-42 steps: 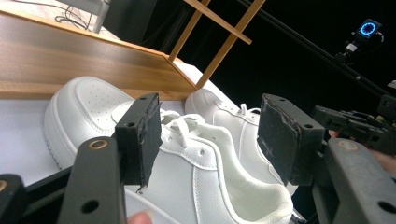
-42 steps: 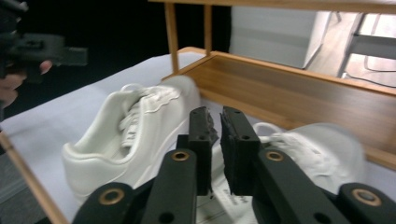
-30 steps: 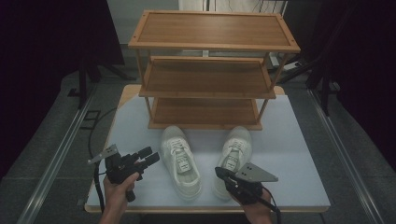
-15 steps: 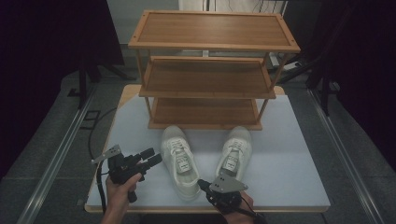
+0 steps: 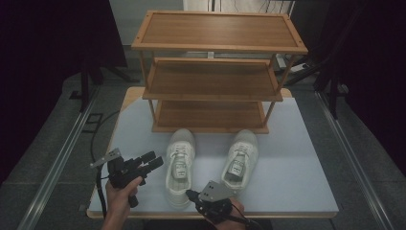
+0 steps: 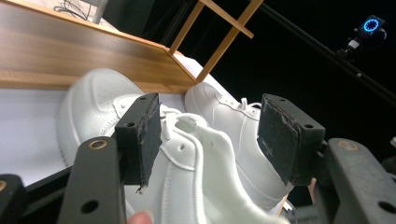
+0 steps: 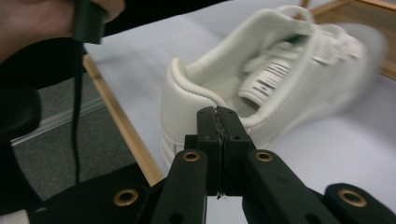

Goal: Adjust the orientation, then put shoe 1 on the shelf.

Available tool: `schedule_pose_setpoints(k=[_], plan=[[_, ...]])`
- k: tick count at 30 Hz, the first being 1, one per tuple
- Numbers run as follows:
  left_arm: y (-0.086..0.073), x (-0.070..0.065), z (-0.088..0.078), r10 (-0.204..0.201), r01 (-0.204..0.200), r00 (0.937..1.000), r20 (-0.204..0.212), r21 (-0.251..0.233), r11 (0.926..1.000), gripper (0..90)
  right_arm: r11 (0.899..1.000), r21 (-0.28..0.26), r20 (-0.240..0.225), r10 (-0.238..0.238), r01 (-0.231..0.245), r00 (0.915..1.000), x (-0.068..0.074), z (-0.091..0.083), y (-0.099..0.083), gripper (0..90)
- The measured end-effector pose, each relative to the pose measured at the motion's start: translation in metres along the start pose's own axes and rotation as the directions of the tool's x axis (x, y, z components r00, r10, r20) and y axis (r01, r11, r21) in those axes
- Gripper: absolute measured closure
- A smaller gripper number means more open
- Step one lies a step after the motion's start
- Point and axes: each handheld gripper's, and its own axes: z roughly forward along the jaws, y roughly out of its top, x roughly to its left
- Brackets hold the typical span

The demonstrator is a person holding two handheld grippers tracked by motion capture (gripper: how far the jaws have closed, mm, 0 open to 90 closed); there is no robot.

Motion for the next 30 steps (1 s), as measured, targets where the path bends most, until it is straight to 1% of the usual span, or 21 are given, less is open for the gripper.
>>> schedule_pose_setpoints(k=[1,4,6,7,9,12,13,15,16,17,21,22,23,24,25,27,29,30], plan=[[0.001,0.001,-0.002,-0.002,0.002,1.0,-0.002,-0.002,1.0,39.3,1.0,0.003,-0.014,-0.012,0.012,0.9998,0.005,0.007,0.004,87.5],[0.002,0.004,-0.006,-0.015,0.015,0.9999,-0.006,-0.017,0.9997,39.3,1.0,-0.001,-0.033,-0.022,0.022,0.9992,0.01,0.016,0.009,87.4],[0.002,0.005,-0.007,-0.018,0.018,0.9998,-0.005,-0.018,0.9997,39.3,1.0,-0.001,-0.038,-0.025,0.025,0.999,0.011,0.019,0.01,87.4],[0.003,0.005,-0.008,-0.018,0.018,0.9998,-0.004,-0.019,0.9997,39.3,1.0,0.0,-0.044,-0.028,0.028,0.9986,0.013,0.024,0.012,87.5],[0.003,0.006,-0.009,-0.02,0.02,0.9998,-0.005,-0.018,0.9996,39.3,1.0,0.001,-0.049,-0.028,0.028,0.9984,0.015,0.028,0.015,87.5],[0.003,0.006,-0.008,-0.02,0.02,0.9998,-0.006,-0.015,0.9997,39.1,1.0,0.001,-0.052,-0.028,0.028,0.9983,0.016,0.03,0.016,87.5],[0.002,0.006,-0.008,-0.02,0.02,0.9998,-0.008,-0.013,0.9997,39.1,0.999,0.002,-0.047,-0.032,0.032,0.9984,0.016,0.028,0.015,85.8],[0.002,0.006,-0.008,-0.02,0.02,0.9998,-0.009,-0.011,0.9997,39.1,1.0,-0.004,-0.043,-0.027,0.027,0.9987,0.015,0.025,0.014,85.3],[0.002,0.007,-0.008,-0.021,0.021,0.9997,-0.008,-0.011,0.9997,39.1,1.0,-0.015,-0.042,-0.017,0.016,0.999,0.012,0.021,0.013,85.0],[0.002,0.007,-0.008,-0.022,0.022,0.9997,-0.011,-0.01,0.9997,39.1,0.999,-0.04,-0.025,0.003,-0.004,0.9997,0.005,0.008,0.011,84.3],[0.002,0.006,-0.007,-0.019,0.019,0.9997,-0.016,-0.01,0.9998,39.2,0.995,-0.095,0.035,0.033,-0.03,0.9988,-0.012,-0.023,0.003,81.6],[0.002,0.006,-0.007,-0.019,0.019,0.9997,-0.016,-0.01,0.9998,39.1,0.995,-0.095,0.035,0.033,-0.03,0.9988,-0.012,-0.023,0.003,81.6],[0.002,0.006,-0.007,-0.018,0.018,0.9997,-0.015,-0.01,0.9998,39.1,0.993,-0.111,0.049,0.048,-0.042,0.9977,-0.016,-0.031,0.001,80.5],[0.001,0.004,-0.006,-0.013,0.013,0.9997,-0.021,-0.011,0.9999,39.1,0.988,-0.139,0.069,0.073,-0.062,0.9949,-0.026,-0.044,-0.005,76.0],[0.001,0.004,-0.006,-0.013,0.013,0.9997,-0.021,-0.011,0.9999,39.1,0.988,-0.139,0.069,0.073,-0.062,0.9949,-0.026,-0.044,-0.005,76.0],[0.001,0.002,-0.005,0.0,0.0,0.9995,-0.031,-0.007,1.0,38.9,0.986,-0.148,0.101,0.092,-0.077,0.9906,-0.036,-0.054,-0.01,69.6],[0.002,0.0,-0.006,0.006,-0.006,0.9992,-0.038,-0.013,0.9999,38.3,0.98,-0.169,0.122,0.122,-0.101,0.985,-0.044,-0.062,-0.013,65.4],[0.003,-0.001,-0.006,0.009,-0.01,0.999,-0.043,-0.015,0.9998,38.1,0.977,-0.182,0.136,0.14,-0.114,0.9807,-0.051,-0.07,-0.015,62.5]])
